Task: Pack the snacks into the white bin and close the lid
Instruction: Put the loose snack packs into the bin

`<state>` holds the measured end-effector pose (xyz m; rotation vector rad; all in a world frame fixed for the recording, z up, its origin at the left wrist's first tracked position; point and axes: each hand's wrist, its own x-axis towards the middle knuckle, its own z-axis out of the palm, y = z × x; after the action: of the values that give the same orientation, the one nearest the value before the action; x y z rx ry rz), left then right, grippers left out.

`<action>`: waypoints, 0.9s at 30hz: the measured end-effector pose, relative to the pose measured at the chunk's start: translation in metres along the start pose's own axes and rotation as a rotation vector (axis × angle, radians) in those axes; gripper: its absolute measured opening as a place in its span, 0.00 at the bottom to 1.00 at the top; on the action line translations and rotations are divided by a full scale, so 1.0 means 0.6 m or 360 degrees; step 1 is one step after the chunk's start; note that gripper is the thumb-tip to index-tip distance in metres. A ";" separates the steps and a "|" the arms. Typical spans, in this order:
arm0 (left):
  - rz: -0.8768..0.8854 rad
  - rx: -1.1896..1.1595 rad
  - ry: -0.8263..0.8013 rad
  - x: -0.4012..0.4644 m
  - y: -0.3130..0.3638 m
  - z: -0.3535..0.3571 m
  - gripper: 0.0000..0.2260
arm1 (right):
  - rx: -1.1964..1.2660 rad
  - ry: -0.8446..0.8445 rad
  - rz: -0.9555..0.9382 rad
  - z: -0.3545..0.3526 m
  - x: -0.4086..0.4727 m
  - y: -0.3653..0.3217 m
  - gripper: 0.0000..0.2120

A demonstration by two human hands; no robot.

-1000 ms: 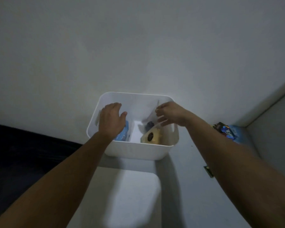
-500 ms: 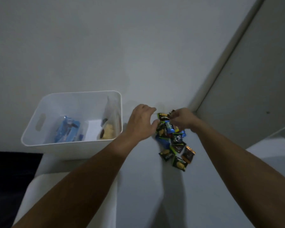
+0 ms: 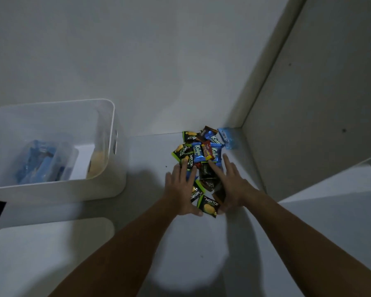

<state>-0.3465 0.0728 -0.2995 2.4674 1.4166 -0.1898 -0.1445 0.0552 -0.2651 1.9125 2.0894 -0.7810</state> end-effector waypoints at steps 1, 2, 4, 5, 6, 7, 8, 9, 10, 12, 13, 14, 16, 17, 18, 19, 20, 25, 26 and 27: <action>0.0008 -0.0007 0.0041 0.005 -0.002 0.005 0.63 | -0.0026 0.0032 -0.0021 -0.005 0.008 0.000 0.73; 0.0018 -0.0015 0.0086 0.012 -0.005 0.010 0.63 | -0.0048 0.0069 -0.0045 -0.011 0.016 -0.001 0.74; -0.0005 0.0005 0.0115 0.027 -0.009 0.012 0.64 | -0.0075 0.0126 -0.0085 -0.025 0.035 0.001 0.74; -0.0041 0.0017 0.0105 0.034 -0.009 0.008 0.64 | -0.0097 0.0137 -0.0100 -0.032 0.045 0.003 0.74; -0.0087 0.0009 0.0070 0.042 -0.010 0.005 0.65 | -0.0131 0.0141 -0.0118 -0.040 0.054 0.004 0.74; -0.0123 -0.0005 0.0054 0.048 -0.010 0.000 0.65 | -0.0172 0.0142 -0.0137 -0.045 0.063 0.005 0.73; -0.0148 -0.0017 0.0065 0.056 -0.011 -0.004 0.66 | -0.0213 0.0143 -0.0153 -0.051 0.071 0.007 0.73; -0.0158 -0.0024 0.0075 0.064 -0.013 -0.009 0.67 | -0.0254 0.0140 -0.0160 -0.056 0.079 0.009 0.73; -0.0161 -0.0038 0.0073 0.071 -0.016 -0.012 0.67 | -0.0294 0.0123 -0.0155 -0.059 0.085 0.010 0.72; -0.0166 -0.0068 0.0061 0.083 -0.024 -0.017 0.67 | -0.0345 0.0087 -0.0130 -0.063 0.093 0.013 0.68; -0.0167 -0.0065 0.0056 0.088 -0.027 -0.017 0.66 | -0.0343 0.0089 -0.0126 -0.064 0.095 0.015 0.65; -0.0165 -0.0049 0.0067 0.091 -0.029 -0.017 0.63 | -0.0326 0.0099 -0.0127 -0.064 0.096 0.017 0.61; -0.0166 -0.0041 0.0145 0.092 -0.028 -0.017 0.54 | -0.0274 0.0111 -0.0131 -0.064 0.093 0.020 0.53; -0.0165 -0.0090 0.0190 0.091 -0.026 -0.017 0.49 | -0.0243 0.0119 -0.0136 -0.063 0.092 0.022 0.50; -0.0155 -0.0182 0.0222 0.091 -0.025 -0.014 0.45 | -0.0206 0.0132 -0.0148 -0.061 0.090 0.024 0.47; -0.0130 -0.0301 0.0254 0.089 -0.025 -0.011 0.41 | -0.0150 0.0145 -0.0162 -0.059 0.087 0.026 0.44; -0.0089 -0.0421 0.0290 0.087 -0.025 -0.007 0.36 | -0.0074 0.0149 -0.0171 -0.056 0.085 0.027 0.41; 0.0048 -0.0608 0.0544 0.062 -0.011 0.001 0.11 | 0.0186 0.0168 -0.0107 -0.046 0.061 0.025 0.26; 0.0040 -0.0620 0.0582 0.058 -0.009 -0.002 0.10 | 0.0219 0.0198 -0.0089 -0.046 0.056 0.024 0.23; 0.0040 -0.0647 0.0620 0.054 -0.007 -0.007 0.09 | 0.0249 0.0233 -0.0067 -0.047 0.052 0.022 0.21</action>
<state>-0.3337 0.1028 -0.3048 2.2500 1.3920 0.5589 -0.1302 0.0963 -0.2599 2.0699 2.2200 -0.8610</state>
